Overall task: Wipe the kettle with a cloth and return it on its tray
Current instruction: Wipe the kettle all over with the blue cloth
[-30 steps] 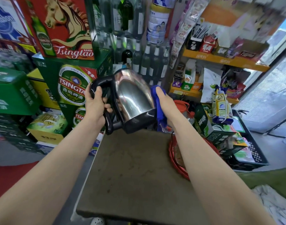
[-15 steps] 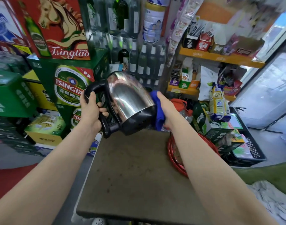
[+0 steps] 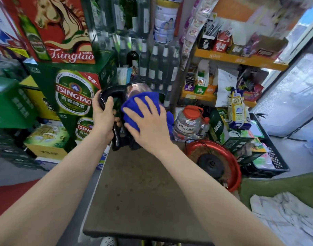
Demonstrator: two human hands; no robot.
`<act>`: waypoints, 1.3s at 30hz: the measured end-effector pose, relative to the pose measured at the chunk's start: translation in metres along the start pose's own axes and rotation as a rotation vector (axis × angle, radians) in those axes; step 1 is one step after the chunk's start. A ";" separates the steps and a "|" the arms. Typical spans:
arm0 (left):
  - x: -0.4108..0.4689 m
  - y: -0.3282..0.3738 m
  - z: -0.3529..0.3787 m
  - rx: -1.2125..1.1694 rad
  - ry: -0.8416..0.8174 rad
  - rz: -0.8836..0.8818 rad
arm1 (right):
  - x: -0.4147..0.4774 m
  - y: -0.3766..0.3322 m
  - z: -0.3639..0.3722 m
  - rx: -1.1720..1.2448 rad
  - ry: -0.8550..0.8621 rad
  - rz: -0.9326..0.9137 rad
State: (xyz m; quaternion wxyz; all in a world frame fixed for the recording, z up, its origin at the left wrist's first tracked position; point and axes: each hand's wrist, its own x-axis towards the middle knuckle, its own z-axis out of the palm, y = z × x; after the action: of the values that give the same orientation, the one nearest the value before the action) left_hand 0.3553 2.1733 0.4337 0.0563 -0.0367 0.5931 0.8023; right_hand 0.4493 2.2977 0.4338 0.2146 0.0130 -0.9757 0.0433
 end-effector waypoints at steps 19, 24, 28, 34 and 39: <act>-0.009 -0.128 -0.057 0.459 -0.398 0.009 | -0.058 0.057 0.122 1.138 -0.168 1.174; 0.003 -0.167 -0.050 0.425 -0.492 -0.051 | -0.062 0.063 0.150 1.187 -0.141 1.218; 0.019 -0.193 -0.052 0.370 -0.478 -0.125 | -0.066 0.064 0.164 1.132 -0.093 1.212; 0.021 -0.194 -0.089 0.487 -0.515 -0.174 | -0.077 0.052 0.177 1.136 -0.095 1.223; 0.008 -0.186 -0.131 0.706 -0.579 -0.194 | -0.087 0.033 0.187 1.157 -0.090 1.246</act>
State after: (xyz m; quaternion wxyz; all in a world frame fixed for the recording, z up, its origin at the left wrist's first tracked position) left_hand 0.3716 2.1023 0.2183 0.3034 0.1550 0.7836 0.5195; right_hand 0.4490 2.3142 0.2257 0.0721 -0.4171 -0.6364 0.6448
